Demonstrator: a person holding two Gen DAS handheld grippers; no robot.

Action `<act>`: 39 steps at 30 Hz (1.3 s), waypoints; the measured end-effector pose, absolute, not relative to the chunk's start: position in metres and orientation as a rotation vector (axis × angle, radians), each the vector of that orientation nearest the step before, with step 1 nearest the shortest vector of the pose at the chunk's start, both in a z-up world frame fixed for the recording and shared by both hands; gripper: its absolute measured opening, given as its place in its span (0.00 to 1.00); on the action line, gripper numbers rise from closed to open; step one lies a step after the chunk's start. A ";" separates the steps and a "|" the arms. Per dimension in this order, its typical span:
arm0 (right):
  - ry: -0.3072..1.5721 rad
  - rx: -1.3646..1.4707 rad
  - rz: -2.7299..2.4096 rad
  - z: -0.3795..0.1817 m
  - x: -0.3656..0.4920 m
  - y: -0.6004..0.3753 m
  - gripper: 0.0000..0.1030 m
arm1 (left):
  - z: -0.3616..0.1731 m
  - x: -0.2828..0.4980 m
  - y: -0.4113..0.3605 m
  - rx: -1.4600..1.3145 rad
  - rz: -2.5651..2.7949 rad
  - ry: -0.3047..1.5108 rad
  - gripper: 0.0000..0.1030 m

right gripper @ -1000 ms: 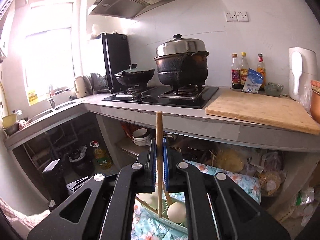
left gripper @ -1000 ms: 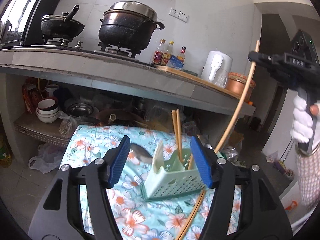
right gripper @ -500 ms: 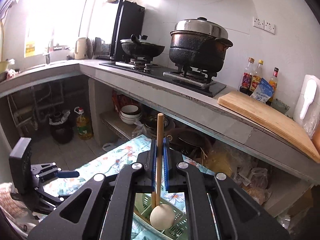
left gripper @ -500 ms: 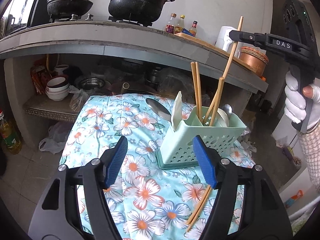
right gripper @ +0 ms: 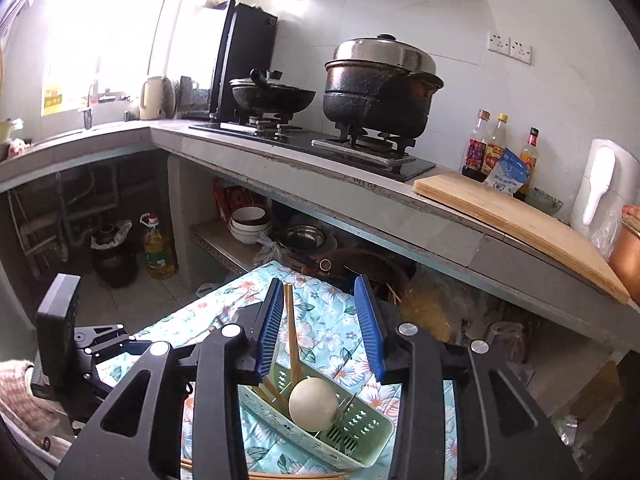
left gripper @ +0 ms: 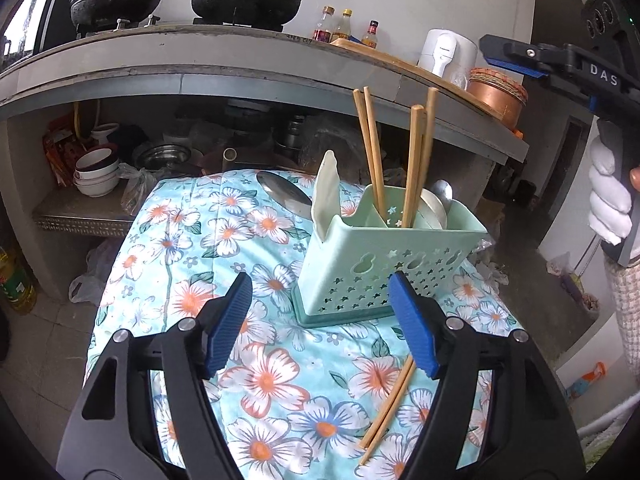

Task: Organize utensils
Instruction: 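Lower the chopsticks into the holder and open both grippers, then move both grippers down to the chopstick bundle and close the right gripper on chopsticks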

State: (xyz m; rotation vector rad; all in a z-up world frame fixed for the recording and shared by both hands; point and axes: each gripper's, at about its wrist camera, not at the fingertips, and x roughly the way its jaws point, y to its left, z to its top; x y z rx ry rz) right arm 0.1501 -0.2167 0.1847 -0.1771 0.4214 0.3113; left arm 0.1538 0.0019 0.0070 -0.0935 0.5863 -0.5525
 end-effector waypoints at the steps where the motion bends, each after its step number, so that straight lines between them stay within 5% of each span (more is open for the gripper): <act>1: 0.426 -0.142 0.311 0.184 0.147 -0.224 0.36 | 0.006 0.154 0.001 -0.091 -0.555 0.593 0.65; 14: 0.700 0.500 0.237 0.063 0.098 -0.318 0.37 | -0.026 0.156 -0.027 0.017 -0.629 0.704 0.66; 21: 0.918 0.802 0.246 -0.042 0.100 -0.306 0.37 | -0.055 0.155 -0.045 0.126 -0.631 0.786 0.66; 29: 0.983 1.022 0.245 -0.097 0.111 -0.294 0.36 | -0.068 0.157 -0.040 0.078 -0.695 0.851 0.65; 39: 0.995 1.219 0.224 -0.142 0.136 -0.301 0.22 | -0.085 0.161 -0.039 0.036 -0.789 0.921 0.29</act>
